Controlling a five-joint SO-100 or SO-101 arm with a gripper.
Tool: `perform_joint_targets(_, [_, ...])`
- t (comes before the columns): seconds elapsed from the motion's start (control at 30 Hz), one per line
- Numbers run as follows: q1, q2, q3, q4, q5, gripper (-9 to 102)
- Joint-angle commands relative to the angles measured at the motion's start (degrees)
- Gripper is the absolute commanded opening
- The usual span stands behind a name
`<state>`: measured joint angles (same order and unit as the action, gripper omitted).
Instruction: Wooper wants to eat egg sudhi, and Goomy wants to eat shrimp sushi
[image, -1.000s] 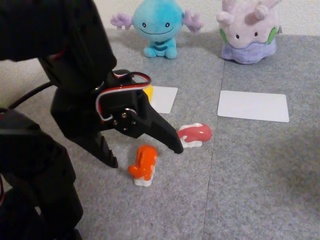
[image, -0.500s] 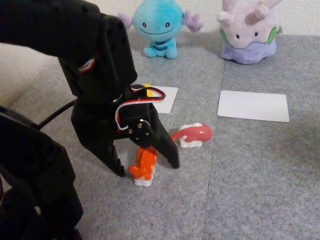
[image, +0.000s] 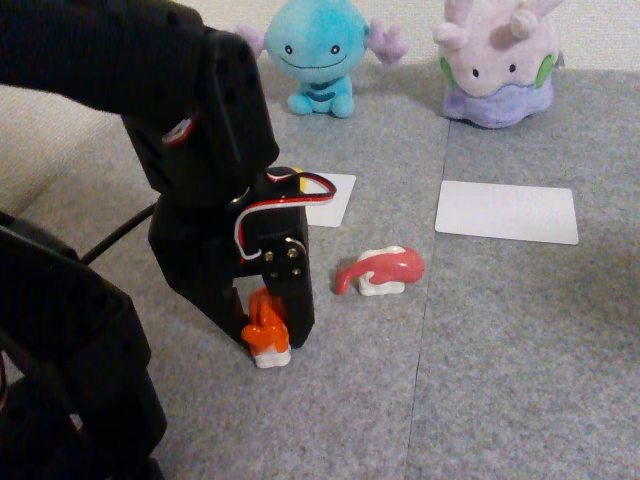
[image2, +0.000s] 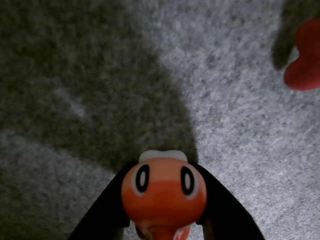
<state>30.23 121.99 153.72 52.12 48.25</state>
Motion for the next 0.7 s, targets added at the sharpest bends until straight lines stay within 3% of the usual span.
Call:
perform_joint_targets(0.0, [-0.26, -1.58, 0.18, -0.53, 0.7, 3])
perform_joint_targets(0.27, [-1.23, -1.58, -7.29, 4.31, 6.15, 2])
perform_joint_targets(0.67, [-1.41, -2.64, -34.54, 17.75, 11.34, 3])
